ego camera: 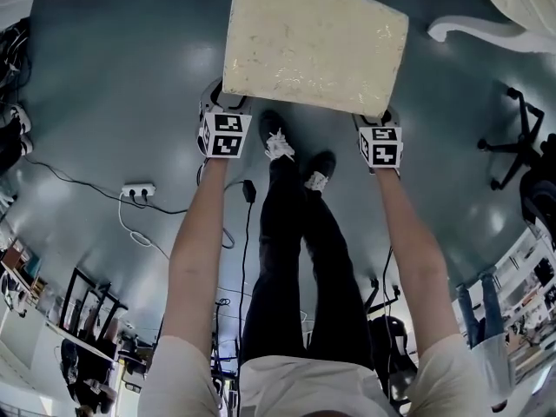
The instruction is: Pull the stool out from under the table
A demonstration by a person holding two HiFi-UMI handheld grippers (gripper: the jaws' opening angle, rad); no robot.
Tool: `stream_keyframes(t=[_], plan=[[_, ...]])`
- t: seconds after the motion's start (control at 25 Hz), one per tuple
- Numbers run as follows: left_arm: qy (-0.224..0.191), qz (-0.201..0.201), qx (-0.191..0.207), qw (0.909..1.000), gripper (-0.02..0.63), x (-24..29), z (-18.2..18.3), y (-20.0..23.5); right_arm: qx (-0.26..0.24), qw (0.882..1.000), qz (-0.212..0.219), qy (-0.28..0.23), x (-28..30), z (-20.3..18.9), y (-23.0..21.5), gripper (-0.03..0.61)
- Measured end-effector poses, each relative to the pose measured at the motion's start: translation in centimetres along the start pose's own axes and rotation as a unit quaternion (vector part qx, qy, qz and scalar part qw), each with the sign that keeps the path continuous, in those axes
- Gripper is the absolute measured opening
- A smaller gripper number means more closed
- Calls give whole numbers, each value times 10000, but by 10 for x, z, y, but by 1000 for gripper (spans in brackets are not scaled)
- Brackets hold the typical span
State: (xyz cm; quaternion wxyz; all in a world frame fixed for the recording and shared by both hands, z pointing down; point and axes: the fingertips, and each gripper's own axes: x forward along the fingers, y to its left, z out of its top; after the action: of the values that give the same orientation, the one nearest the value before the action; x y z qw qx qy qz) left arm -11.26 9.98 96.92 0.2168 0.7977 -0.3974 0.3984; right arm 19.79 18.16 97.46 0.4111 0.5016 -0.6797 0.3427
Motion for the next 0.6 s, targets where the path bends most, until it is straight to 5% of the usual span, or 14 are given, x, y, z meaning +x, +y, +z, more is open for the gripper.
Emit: stream_keyframes(t=[0.6], plan=[[15,52,-116,9999,281,-26,-40,-19,52,9998,51,173,-17,-44,26,278]])
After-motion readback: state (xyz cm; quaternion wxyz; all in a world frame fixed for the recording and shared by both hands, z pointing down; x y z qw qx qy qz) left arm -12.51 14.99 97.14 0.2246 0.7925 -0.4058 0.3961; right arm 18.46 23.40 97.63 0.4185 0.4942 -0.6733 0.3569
